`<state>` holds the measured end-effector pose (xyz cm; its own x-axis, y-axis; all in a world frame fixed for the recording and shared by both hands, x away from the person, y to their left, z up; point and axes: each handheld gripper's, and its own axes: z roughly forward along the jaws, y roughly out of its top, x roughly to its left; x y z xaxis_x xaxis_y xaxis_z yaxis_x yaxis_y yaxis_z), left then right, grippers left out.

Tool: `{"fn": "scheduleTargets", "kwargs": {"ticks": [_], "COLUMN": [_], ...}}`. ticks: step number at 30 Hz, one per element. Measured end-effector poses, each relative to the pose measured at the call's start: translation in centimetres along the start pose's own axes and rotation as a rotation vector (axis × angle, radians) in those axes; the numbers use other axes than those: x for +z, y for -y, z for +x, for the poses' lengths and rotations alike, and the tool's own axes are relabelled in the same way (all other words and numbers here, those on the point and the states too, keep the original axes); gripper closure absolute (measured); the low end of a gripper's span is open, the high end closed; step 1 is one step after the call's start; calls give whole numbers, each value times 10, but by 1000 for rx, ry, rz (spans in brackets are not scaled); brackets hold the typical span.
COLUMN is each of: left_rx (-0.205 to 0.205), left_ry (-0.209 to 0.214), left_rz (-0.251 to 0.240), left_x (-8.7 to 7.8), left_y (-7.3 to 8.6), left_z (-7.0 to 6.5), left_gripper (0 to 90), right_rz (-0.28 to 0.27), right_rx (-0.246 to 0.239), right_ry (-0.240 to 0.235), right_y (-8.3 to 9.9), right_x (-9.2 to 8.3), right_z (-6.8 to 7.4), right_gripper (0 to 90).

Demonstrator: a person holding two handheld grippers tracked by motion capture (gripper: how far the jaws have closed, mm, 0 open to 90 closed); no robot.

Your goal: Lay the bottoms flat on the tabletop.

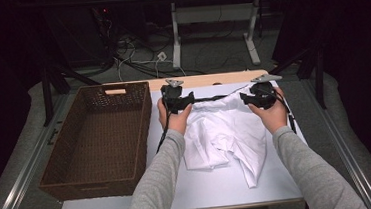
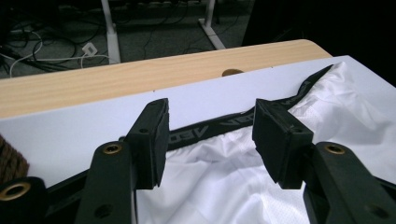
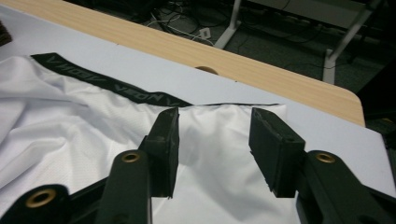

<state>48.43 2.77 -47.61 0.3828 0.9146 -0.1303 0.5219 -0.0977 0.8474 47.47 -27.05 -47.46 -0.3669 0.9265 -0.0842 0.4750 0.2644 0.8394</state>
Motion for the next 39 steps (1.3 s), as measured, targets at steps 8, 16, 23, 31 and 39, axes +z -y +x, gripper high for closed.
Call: {"fn": "scheduleTargets", "kwargs": {"ticks": [8, 16, 23, 31, 39], "left_rx": [-49, -73, -84, -109, -101], "left_ry": [33, 78, 159, 247, 296], "left_rz": [-4, -8, -6, -9, -12], "left_x": [-11, -23, -38, -63, -86], "left_y": [18, 30, 43, 55, 72], "left_z": [2, -1, -10, -17, -21], "left_gripper": [409, 382, 381, 381, 277], "right_rz": [-18, -6, -21, -51, -23], "right_rx": [-8, -8, -5, 36, 0], "right_ry": [-38, -41, -101, -175, -244], "right_y": [8, 14, 24, 36, 48], "right_x": [-9, -18, -33, -52, -66], "right_z": [14, 26, 41, 56, 77], "right_gripper": [450, 411, 377, 309, 205]}}
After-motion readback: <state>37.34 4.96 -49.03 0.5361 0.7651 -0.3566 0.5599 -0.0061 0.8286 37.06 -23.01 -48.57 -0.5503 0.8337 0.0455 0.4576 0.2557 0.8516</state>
